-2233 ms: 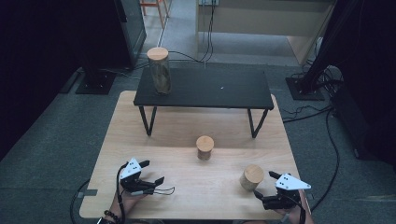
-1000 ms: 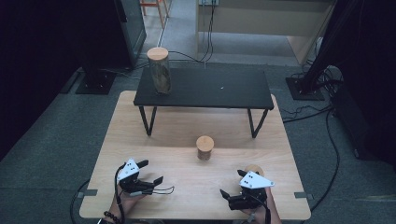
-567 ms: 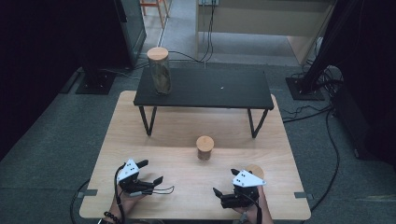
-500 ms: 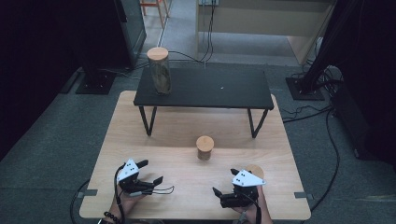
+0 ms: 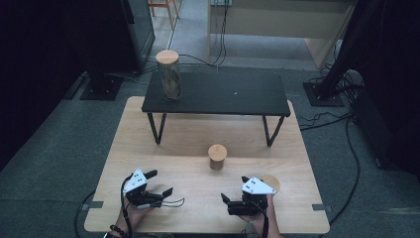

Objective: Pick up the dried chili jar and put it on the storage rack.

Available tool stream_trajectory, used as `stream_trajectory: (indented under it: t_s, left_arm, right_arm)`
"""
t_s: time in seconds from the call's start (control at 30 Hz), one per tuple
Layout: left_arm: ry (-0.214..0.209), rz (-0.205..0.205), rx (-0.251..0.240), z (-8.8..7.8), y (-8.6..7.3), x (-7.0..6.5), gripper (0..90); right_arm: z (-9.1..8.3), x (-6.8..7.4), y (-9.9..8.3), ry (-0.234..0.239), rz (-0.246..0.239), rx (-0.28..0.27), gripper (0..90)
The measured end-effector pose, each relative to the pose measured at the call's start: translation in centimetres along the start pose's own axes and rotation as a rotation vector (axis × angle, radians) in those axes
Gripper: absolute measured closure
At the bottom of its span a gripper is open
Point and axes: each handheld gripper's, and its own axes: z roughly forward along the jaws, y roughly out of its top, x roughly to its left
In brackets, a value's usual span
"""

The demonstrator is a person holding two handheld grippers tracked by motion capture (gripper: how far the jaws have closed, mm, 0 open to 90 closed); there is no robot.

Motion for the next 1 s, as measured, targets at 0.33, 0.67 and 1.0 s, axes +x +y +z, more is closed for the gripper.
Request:
stream_trajectory:
  t_s: [0.33,0.67,1.0]
  left_arm:
    - [-0.003,-0.002,-0.015,-0.2,-0.2,0.1,2.1]
    - [-0.004,-0.002,-0.020,-0.2,-0.4,0.0,2.1]
    - [-0.003,-0.003,-0.026,-0.3,-0.4,0.1,2.1]
  right_arm:
    - [1.7,0.5,0.4,-0.002,0.002,0.007,6.4]
    - [3.6,1.0,0.0,-0.041,0.038,0.004,6.5]
    - [5.3,1.0,0.0,-0.059,0.043,0.016,6.5]
